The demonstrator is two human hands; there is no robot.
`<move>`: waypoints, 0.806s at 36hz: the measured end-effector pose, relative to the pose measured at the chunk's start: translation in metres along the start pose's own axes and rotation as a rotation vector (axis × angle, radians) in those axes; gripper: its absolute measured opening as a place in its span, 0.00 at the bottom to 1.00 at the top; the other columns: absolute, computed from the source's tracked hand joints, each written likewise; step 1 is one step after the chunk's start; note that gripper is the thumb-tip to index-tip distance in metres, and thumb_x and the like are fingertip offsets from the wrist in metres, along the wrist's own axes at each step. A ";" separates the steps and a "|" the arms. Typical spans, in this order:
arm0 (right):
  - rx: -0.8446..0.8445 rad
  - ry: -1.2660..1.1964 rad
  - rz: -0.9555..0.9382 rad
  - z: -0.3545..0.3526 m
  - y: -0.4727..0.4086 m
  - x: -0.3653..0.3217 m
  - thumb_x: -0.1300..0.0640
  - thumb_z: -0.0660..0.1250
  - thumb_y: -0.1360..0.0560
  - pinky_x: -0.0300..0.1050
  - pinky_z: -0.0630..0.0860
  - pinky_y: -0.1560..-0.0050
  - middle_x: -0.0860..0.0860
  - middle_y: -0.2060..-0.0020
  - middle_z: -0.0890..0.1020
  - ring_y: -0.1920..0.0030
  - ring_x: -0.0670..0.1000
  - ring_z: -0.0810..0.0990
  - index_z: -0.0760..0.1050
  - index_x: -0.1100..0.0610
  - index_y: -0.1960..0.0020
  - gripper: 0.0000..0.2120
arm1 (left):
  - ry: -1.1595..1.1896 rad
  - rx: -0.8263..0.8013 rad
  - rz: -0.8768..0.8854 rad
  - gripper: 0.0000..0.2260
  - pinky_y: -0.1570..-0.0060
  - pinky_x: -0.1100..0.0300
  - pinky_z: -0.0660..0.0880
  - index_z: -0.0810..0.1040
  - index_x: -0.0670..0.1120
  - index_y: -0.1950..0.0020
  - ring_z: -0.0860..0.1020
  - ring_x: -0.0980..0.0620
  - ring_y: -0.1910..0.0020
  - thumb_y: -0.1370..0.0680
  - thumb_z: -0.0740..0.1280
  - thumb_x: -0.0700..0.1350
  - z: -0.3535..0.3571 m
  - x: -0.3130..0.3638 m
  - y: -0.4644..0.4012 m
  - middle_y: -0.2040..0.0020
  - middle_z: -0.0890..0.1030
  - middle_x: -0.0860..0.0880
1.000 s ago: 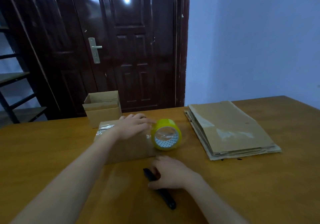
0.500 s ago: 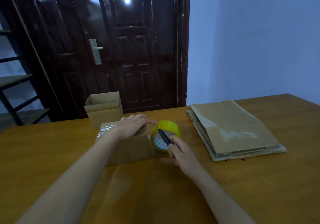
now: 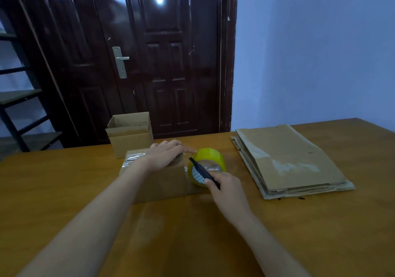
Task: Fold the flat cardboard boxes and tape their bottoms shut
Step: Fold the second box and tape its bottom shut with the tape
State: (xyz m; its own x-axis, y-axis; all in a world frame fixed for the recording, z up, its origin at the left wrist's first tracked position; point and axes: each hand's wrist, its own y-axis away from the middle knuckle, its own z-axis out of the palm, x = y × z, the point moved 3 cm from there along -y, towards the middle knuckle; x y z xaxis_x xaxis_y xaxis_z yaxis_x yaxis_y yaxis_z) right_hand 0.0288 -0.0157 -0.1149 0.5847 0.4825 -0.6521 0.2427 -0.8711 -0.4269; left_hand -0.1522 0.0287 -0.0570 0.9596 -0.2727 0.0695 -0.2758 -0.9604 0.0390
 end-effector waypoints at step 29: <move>-0.262 0.422 0.210 0.012 0.004 -0.030 0.59 0.57 0.21 0.41 0.67 0.68 0.55 0.56 0.76 0.61 0.53 0.75 0.74 0.58 0.54 0.08 | 0.054 -0.001 -0.003 0.16 0.31 0.49 0.53 0.69 0.57 0.35 0.61 0.48 0.30 0.16 0.46 0.48 0.003 -0.001 -0.002 0.27 0.62 0.50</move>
State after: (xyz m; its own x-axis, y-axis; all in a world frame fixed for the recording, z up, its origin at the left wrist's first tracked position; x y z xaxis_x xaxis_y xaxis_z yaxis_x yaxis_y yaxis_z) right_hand 0.0033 -0.0322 -0.1046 0.8884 0.2638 -0.3757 0.2406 -0.9646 -0.1082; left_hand -0.1527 0.0309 -0.0597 0.9559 -0.2665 0.1231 -0.2731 -0.9612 0.0399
